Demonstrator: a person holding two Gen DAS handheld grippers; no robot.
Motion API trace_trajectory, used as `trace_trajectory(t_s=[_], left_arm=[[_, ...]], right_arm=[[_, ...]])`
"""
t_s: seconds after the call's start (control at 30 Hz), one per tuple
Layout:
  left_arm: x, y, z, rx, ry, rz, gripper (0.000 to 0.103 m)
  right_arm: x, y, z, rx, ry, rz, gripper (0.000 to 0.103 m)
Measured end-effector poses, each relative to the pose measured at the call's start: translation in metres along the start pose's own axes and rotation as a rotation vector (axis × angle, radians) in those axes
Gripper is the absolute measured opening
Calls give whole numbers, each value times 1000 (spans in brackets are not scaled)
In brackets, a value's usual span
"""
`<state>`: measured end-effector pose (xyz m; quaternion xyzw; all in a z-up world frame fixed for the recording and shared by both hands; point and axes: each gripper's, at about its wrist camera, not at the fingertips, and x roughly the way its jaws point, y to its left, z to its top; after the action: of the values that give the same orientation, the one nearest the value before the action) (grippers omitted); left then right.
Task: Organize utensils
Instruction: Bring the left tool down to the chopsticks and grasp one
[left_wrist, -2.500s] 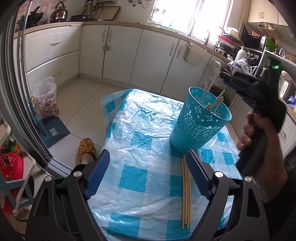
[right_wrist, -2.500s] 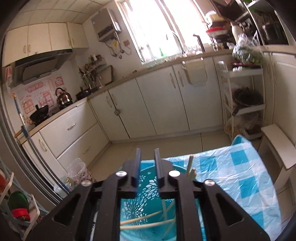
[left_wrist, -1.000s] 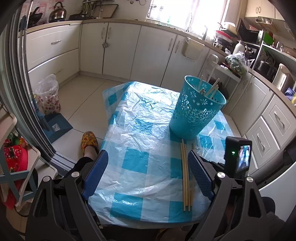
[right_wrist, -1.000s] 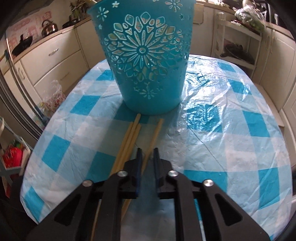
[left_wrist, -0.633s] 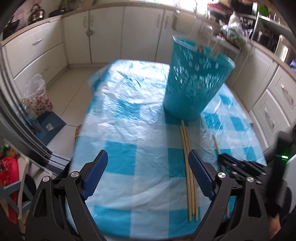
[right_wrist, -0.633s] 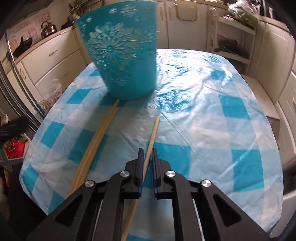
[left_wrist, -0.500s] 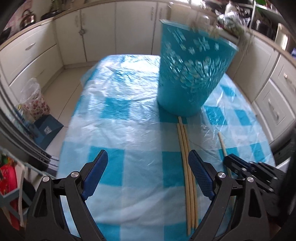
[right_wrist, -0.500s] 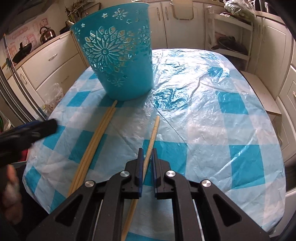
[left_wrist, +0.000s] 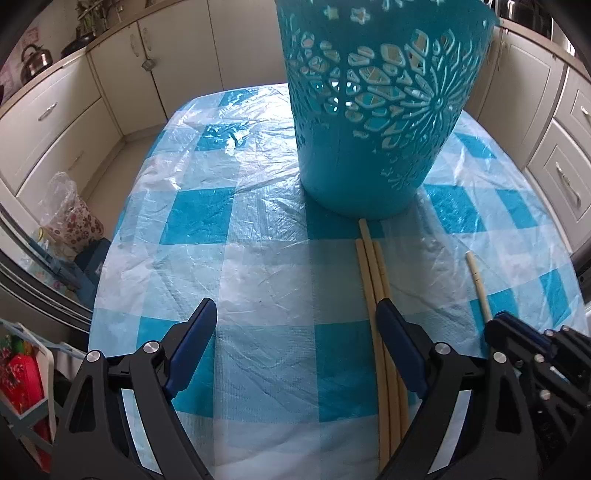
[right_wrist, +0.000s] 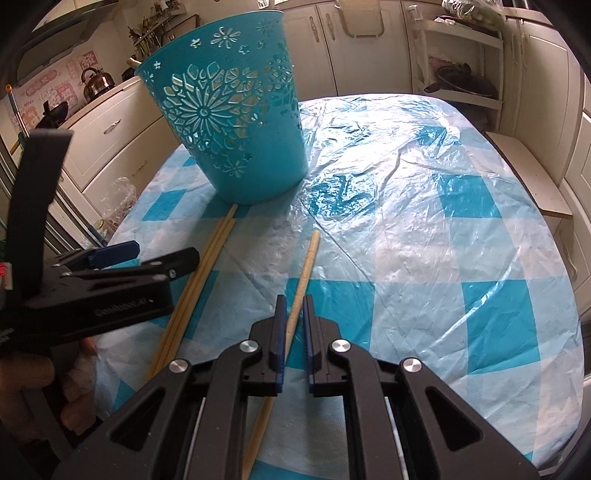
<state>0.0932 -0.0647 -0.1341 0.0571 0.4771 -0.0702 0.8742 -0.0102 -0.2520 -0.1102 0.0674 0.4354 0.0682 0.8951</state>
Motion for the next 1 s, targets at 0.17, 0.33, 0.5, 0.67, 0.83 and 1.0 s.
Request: trace_trajectory(t_s=[0.17, 0.33, 0.5, 0.67, 0.83, 1.0], left_arm=[[5, -2, 0, 12, 4, 18, 84], [6, -4, 2, 17, -2, 12, 80], [4, -10, 3, 44, -19, -11, 70], [2, -15, 2, 69, -37, -30, 61], [3, -16, 2, 72, -47, -53, 54], [3, -17, 3, 79, -57, -66, 51]], right_arm=[[-1, -2, 0, 10, 2, 9, 9], [-1, -2, 0, 11, 0, 8, 9], [-1, -3, 0, 19, -8, 6, 10], [-1, -4, 0, 19, -13, 5, 10], [-1, -5, 1, 22, -17, 6, 12], [-1, -6, 3, 27, -27, 4, 19]])
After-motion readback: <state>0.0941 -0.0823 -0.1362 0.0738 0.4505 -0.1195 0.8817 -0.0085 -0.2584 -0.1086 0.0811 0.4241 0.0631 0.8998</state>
